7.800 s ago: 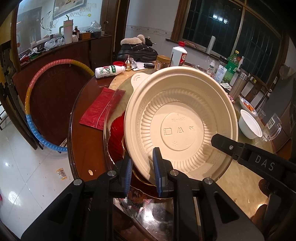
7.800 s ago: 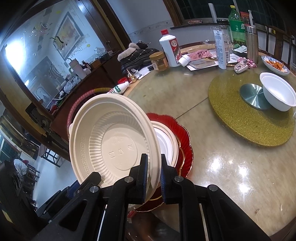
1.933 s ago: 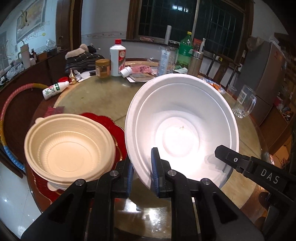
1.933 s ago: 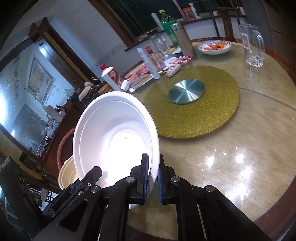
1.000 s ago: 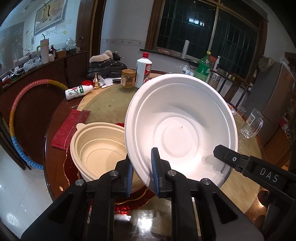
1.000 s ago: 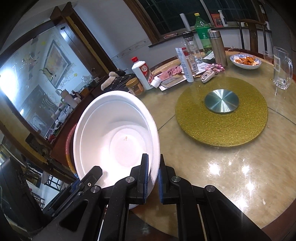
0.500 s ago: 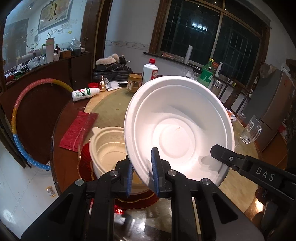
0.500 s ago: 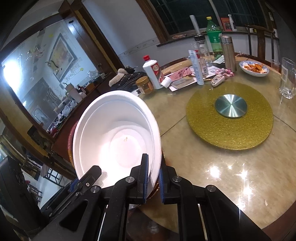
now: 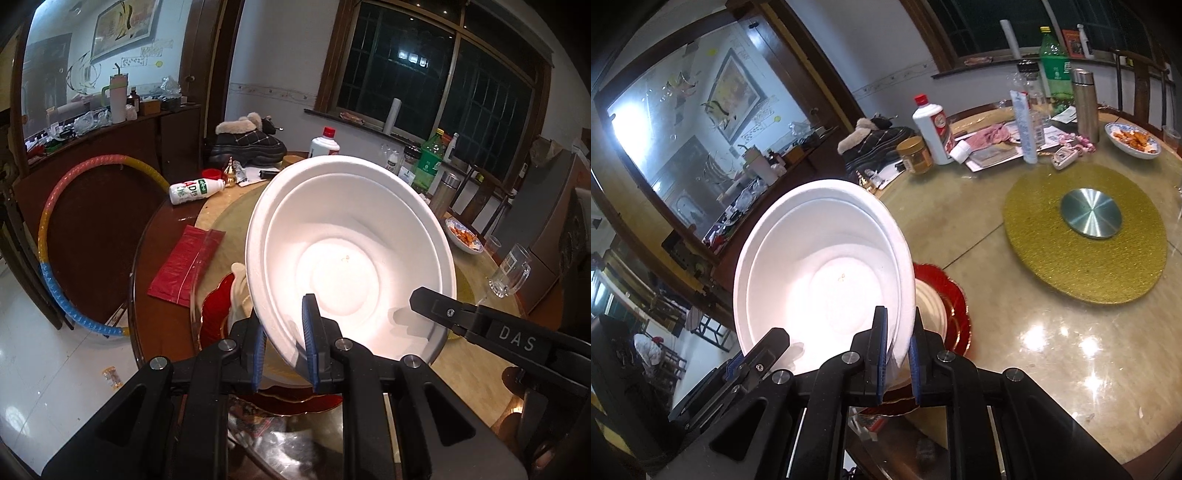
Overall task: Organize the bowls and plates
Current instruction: 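Lower the white bowl with both grippers into the beige bowl on the stack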
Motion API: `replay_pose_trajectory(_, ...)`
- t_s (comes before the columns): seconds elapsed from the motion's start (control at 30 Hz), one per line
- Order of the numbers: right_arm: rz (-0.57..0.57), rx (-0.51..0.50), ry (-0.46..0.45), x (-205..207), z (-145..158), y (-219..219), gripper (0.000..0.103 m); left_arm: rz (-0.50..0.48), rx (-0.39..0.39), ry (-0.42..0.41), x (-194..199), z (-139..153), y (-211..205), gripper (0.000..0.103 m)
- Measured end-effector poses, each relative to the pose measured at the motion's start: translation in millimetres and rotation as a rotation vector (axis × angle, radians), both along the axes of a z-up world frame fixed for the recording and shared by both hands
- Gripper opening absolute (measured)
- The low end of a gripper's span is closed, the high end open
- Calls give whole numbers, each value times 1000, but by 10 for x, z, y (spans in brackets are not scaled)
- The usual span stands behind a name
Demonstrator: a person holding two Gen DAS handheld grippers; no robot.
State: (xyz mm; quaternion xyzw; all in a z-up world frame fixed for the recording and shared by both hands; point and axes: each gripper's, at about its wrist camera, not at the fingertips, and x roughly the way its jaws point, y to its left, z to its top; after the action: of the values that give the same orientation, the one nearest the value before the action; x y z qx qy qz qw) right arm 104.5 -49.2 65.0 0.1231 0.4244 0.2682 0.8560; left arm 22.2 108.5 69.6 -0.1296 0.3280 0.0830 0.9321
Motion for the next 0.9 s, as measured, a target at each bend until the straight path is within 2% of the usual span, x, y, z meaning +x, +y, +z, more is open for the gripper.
replay_pose_trajectory(0.47,6,-12,80,124,-233,123,12,-7,-43,90,86,-200,132,16)
replay_pose_trajectory(0.9,26,-57,131,133,-414,233,13,4,-20,131,82,-356,148,16)
